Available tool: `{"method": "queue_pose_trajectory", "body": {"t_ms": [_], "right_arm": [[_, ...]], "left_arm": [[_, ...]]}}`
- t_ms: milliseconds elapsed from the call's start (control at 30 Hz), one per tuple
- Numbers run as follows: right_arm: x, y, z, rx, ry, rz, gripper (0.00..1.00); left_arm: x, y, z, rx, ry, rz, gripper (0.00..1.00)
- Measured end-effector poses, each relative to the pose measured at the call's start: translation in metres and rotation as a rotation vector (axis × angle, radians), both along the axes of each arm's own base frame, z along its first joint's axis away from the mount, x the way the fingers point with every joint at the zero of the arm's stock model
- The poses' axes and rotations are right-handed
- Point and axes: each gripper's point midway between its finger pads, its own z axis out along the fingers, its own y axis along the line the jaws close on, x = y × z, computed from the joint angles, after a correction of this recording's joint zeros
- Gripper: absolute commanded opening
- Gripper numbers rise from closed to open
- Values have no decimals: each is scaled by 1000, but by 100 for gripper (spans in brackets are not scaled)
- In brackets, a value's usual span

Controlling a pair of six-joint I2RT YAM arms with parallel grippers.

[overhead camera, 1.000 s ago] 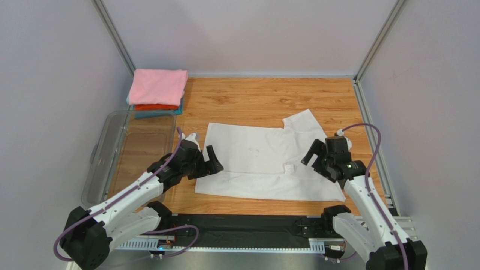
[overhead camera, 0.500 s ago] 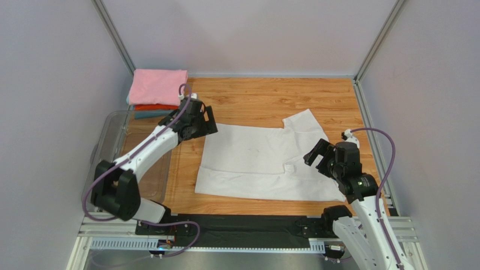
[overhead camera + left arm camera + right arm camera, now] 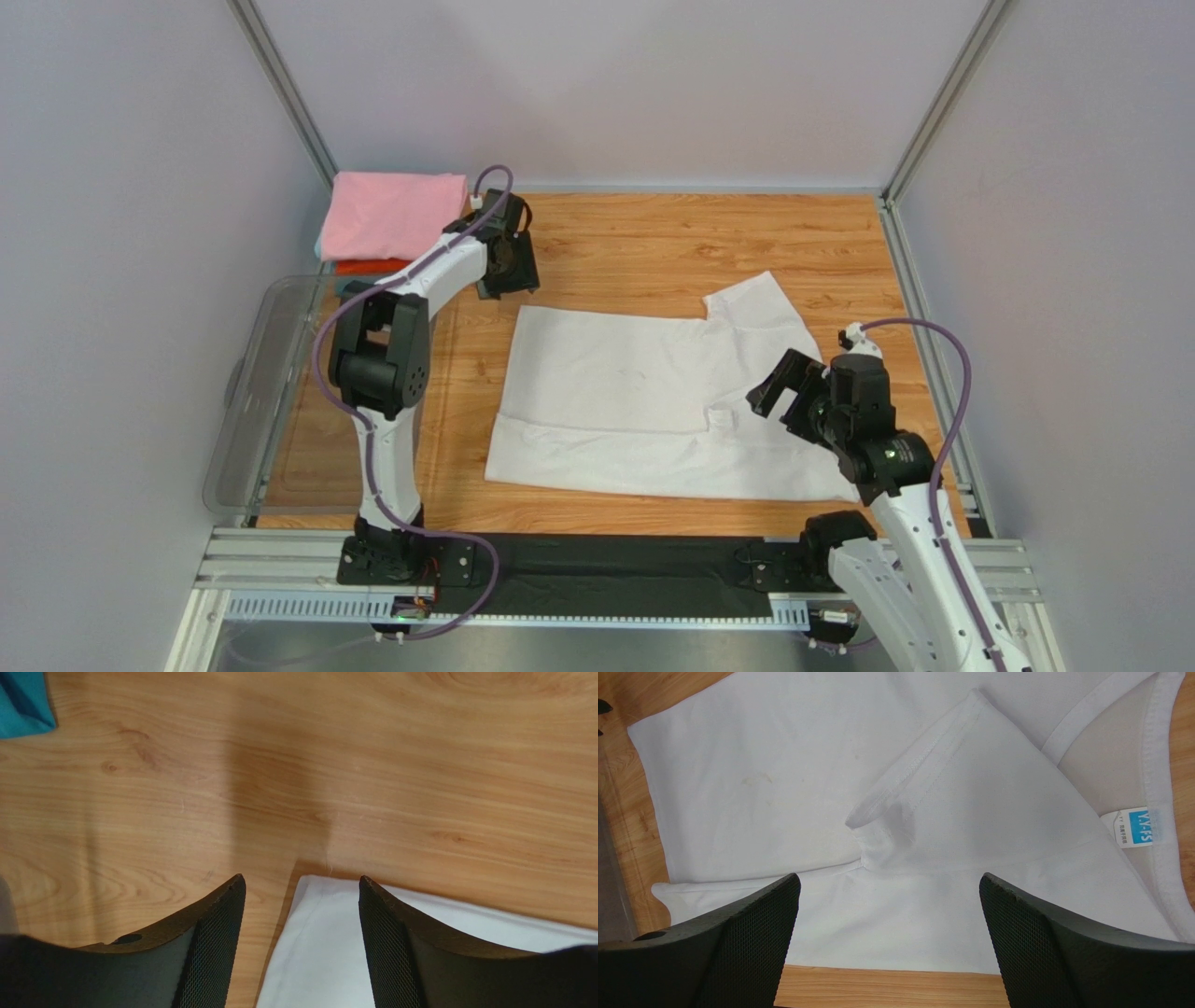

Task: Fold and stack the t-shirts
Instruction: Fold the tshirt

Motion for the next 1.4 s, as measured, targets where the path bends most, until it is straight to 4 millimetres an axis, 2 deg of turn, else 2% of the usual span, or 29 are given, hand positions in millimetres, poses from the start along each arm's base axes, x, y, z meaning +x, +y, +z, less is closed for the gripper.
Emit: {"method": "queue_pose_trajectory", "body": {"t_ms": [67,133,167,300,433,567,700,800,833,933,1200,1400], "right_arm": [[0,0,-1,-1,0,1,100],[1,0,-1,-2,-2,2,100],[1,0,-1,-3,-2,3,100],[2,0,-1,-3,-3,3,100],[2,0,-1,-3,-6,3,100],[2,0,-1,-3,-4,2,100],[4,0,-1,-3,-8,2,100],[4,0,-1,-4,-8,1,100],[4,0,-1,-4,-8,1,100],[4,0,-1,-4,-10,1,100],[4,-1,-6,-10,2,-4,100],[4,-2,-9,-19,13,-5,100]], "left_arm": [[6,-1,-7,4,11,-2,67],[9,-2,-15,9,28,-6,58],[9,-3,-19,10,37,-5,49],[7,-5,-34,14,76,-20,37],[6,-9,-36,-6,87,-26,34],[4,-12,-38,-28,92,-29,24],[2,-14,-38,-54,89,-25,25],[-1,-15,-38,-70,90,-18,22],[-2,-16,-39,-75,92,-16,20],[-5,-16,-39,-87,98,-8,0],[-17,-18,-38,-108,122,-17,0],[-43,-14,-34,-115,146,-32,0]]}}
